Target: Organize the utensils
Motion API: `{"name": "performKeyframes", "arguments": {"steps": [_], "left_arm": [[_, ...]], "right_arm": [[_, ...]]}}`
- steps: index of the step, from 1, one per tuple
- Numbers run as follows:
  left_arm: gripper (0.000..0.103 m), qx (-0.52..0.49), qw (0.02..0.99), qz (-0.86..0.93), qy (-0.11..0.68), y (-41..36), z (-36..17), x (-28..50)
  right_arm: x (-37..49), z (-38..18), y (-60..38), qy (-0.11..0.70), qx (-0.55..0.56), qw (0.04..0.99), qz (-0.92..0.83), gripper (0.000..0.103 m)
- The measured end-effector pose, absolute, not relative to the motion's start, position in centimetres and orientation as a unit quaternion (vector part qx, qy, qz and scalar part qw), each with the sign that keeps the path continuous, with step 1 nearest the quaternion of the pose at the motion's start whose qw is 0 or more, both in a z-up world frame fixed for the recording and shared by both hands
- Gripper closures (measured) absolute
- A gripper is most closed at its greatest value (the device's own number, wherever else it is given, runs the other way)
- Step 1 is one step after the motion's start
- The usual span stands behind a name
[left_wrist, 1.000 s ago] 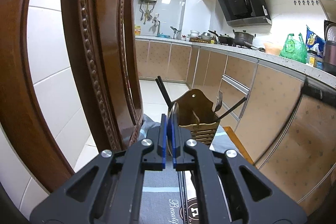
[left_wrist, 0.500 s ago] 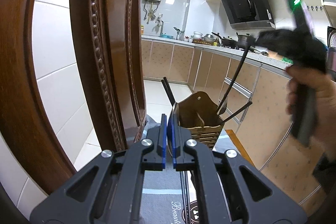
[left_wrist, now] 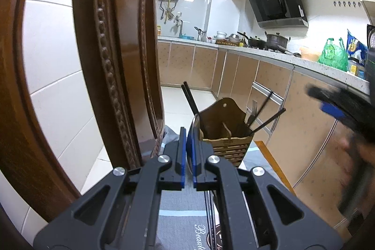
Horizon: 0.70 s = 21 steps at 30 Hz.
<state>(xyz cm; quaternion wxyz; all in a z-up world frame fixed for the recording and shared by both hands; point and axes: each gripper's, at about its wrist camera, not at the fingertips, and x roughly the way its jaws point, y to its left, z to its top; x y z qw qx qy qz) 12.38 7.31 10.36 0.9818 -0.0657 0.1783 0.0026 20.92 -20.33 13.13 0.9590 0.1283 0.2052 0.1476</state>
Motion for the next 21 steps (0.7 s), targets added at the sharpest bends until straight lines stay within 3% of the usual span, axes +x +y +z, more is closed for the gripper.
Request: {"name": "performKeyframes", "arguments": {"steps": [7, 21], "left_arm": [[0.099, -0.046, 0.981, -0.004, 0.188, 5.1, 9.7, 12.3], [0.099, -0.051, 0.985, 0.045, 0.16, 3.6, 11.0, 12.8]], "right_arm": [[12.2, 7.2, -24.2, 0.222, 0.115, 0.96, 0.121, 0.007], [14.8, 2.9, -26.6, 0.275, 0.128, 0.945, 0.12, 0.007]]}}
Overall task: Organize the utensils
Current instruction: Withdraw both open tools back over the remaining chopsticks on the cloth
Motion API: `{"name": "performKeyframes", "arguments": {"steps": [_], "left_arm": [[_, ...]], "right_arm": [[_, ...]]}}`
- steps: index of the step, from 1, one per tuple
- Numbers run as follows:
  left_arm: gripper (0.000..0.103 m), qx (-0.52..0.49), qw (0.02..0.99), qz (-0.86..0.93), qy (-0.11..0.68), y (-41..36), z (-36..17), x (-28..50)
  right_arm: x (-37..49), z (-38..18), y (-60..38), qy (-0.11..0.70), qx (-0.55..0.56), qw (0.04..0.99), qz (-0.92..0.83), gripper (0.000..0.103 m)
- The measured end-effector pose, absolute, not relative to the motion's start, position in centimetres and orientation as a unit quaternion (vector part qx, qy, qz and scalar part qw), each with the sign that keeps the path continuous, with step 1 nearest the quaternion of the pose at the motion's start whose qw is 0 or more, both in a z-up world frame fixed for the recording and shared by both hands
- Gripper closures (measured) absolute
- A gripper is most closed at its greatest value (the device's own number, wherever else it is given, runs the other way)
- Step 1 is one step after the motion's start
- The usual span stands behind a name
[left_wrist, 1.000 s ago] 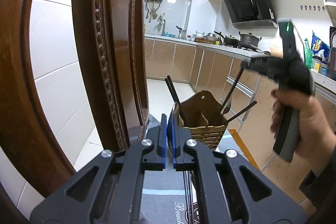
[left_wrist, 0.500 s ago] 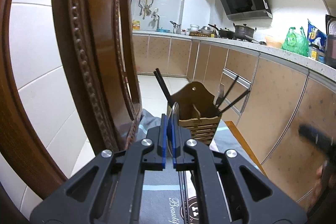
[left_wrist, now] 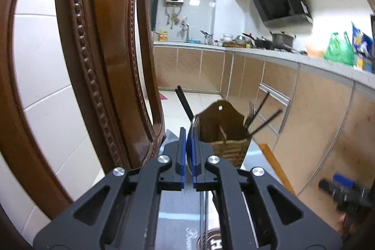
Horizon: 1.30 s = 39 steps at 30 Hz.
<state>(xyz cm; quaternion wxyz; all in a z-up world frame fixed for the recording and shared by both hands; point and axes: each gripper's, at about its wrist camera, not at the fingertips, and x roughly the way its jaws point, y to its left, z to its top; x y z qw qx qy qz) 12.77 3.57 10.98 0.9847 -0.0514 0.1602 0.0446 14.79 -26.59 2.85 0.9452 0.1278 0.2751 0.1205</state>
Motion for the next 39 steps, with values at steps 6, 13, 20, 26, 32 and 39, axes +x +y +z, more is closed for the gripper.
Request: {"name": "performKeyframes", "arguments": {"steps": [6, 13, 20, 26, 32, 39], "left_arm": [[0.099, -0.063, 0.986, 0.07, 0.139, 3.6, 14.3, 16.9], [0.099, -0.085, 0.985, 0.119, 0.087, 5.0, 18.0, 23.1], [0.099, -0.1, 0.976, 0.16, 0.107, 5.6, 15.9, 29.7], [0.099, -0.115, 0.967, 0.172, 0.149, 6.2, 11.2, 32.8], [0.06, -0.116, 0.966, 0.13, 0.192, 5.7, 8.1, 31.7], [0.012, -0.087, 0.982, 0.062, 0.155, 4.5, 10.6, 20.3]], "right_arm": [[15.1, 2.9, -26.8, 0.275, 0.128, 0.944, 0.128, 0.007], [15.9, 2.6, -27.6, 0.294, 0.144, 0.936, 0.127, 0.007], [16.8, 2.5, -28.1, 0.3, 0.159, 0.931, 0.132, 0.007], [17.2, 2.4, -28.2, 0.305, 0.163, 0.928, 0.138, 0.007], [18.0, 1.8, -28.0, 0.317, 0.164, 0.924, 0.135, 0.007], [17.8, 2.0, -27.5, 0.318, 0.157, 0.925, 0.139, 0.007]]}}
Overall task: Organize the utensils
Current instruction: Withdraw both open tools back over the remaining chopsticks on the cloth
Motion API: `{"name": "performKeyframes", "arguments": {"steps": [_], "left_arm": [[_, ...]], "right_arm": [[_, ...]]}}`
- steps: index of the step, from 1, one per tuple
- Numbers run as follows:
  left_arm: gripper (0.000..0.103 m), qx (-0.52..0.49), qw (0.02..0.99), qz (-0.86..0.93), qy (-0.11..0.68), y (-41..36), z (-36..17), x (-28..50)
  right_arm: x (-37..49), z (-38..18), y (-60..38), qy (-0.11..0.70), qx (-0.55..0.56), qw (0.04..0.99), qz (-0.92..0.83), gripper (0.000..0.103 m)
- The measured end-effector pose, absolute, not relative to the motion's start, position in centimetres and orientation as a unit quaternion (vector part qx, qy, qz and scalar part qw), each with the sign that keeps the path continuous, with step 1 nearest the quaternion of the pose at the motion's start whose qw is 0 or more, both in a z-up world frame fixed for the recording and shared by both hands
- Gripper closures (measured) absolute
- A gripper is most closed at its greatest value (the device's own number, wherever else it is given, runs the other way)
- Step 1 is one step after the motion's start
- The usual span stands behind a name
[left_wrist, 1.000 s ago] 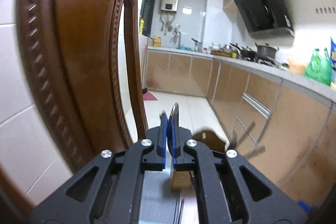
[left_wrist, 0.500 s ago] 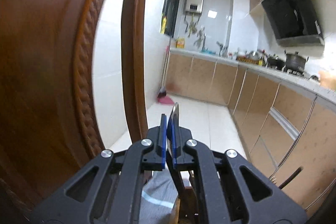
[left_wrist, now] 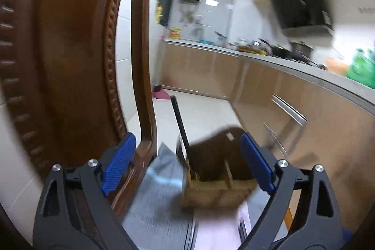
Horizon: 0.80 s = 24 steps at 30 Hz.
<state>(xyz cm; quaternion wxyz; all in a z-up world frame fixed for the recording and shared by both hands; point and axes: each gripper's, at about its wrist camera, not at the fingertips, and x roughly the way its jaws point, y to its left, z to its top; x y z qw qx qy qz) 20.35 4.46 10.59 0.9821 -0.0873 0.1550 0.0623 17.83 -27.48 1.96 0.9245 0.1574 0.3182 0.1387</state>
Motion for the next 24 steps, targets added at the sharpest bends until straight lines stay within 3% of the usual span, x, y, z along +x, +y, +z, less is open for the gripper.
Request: {"name": "performKeyframes", "arguments": {"steps": [2, 7, 14, 24], "left_arm": [[0.005, -0.067, 0.984, 0.055, 0.155, 3.9, 10.6, 16.9], [0.005, -0.042, 0.978, 0.044, 0.2, 3.1, 7.3, 10.4], [0.005, -0.028, 0.955, 0.027, 0.294, 1.2, 1.4, 8.7], [0.005, -0.017, 0.954, 0.006, 0.301, 0.4, 0.7, 8.1]], "right_arm": [[17.7, 1.9, -27.3, 0.319, 0.153, 0.925, 0.139, 0.007], [17.4, 1.6, -26.3, 0.329, 0.135, 0.924, 0.143, 0.007], [14.7, 1.1, -24.1, 0.346, 0.084, 0.92, 0.163, 0.007], [9.9, 0.2, -22.6, 0.348, 0.042, 0.923, 0.157, 0.007]]}}
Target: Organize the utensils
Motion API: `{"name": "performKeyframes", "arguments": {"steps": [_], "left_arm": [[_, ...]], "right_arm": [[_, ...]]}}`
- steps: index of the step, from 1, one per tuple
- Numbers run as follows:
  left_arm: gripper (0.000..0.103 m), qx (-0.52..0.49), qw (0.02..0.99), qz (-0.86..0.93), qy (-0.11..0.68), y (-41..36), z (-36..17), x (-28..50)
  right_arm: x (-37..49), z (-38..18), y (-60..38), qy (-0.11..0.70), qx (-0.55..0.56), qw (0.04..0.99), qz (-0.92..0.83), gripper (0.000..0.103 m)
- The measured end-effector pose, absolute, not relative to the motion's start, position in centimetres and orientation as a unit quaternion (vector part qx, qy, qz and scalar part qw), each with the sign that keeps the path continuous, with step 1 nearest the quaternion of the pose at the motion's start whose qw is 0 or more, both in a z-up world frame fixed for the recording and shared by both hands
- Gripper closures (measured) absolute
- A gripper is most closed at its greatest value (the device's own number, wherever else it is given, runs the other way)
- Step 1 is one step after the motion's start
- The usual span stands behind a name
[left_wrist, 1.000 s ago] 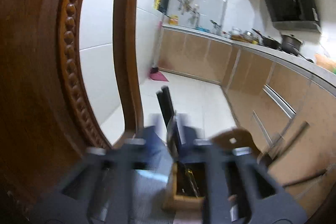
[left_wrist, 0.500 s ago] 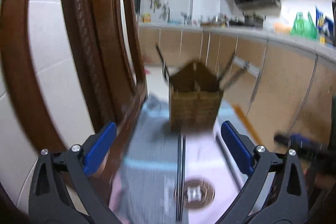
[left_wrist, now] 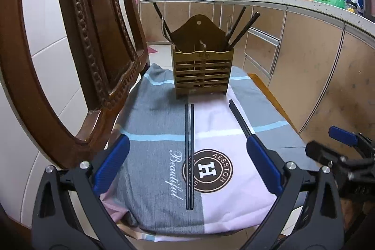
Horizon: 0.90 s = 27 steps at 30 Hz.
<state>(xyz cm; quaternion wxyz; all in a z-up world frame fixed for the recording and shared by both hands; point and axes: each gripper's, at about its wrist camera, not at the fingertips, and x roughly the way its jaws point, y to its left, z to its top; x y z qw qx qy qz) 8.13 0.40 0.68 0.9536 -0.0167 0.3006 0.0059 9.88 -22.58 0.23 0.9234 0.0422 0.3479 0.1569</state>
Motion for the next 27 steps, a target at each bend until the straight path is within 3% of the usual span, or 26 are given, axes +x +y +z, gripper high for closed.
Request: {"name": "performKeyframes", "arguments": {"steps": [27], "left_arm": [[0.005, -0.027, 0.938, 0.023, 0.345, 1.3, -1.0, 10.1]], "right_arm": [[10.1, -0.1, -22.2, 0.342, 0.028, 0.928, 0.148, 0.007]]}}
